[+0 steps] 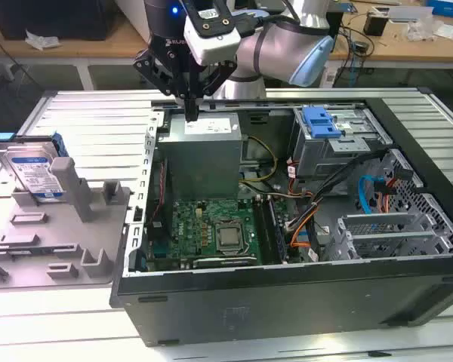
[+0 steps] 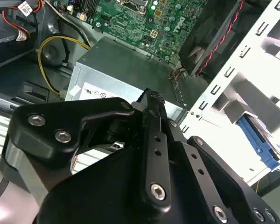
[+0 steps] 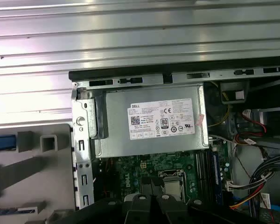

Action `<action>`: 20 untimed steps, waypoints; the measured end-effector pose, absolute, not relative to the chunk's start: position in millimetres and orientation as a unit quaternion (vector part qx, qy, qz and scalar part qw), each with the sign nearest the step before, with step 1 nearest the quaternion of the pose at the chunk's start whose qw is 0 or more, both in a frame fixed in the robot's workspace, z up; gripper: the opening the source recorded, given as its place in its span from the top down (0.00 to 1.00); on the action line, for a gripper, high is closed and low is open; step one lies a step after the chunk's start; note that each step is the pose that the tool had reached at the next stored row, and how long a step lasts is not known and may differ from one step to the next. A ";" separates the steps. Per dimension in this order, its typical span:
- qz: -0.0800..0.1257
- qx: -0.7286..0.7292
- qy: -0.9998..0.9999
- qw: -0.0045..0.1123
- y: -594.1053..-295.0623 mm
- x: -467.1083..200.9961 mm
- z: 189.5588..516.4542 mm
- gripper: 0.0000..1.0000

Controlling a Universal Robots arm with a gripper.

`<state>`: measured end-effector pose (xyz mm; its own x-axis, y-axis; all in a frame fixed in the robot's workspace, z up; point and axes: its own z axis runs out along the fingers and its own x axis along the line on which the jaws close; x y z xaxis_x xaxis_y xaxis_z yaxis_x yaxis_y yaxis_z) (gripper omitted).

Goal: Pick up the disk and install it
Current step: 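Reach for the disk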

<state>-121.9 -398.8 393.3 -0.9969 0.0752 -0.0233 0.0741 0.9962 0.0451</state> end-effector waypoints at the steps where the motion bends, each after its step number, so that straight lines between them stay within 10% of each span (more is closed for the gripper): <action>1: 0.022 0.037 0.999 0.012 -398.9 -121.9 393.3 0.89; 20: 0.022 0.040 0.999 0.013 -396.4 -148.6 393.3 0.89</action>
<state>-148.6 -396.4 393.3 -0.9964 0.0810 -0.0233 0.0799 0.9958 0.0451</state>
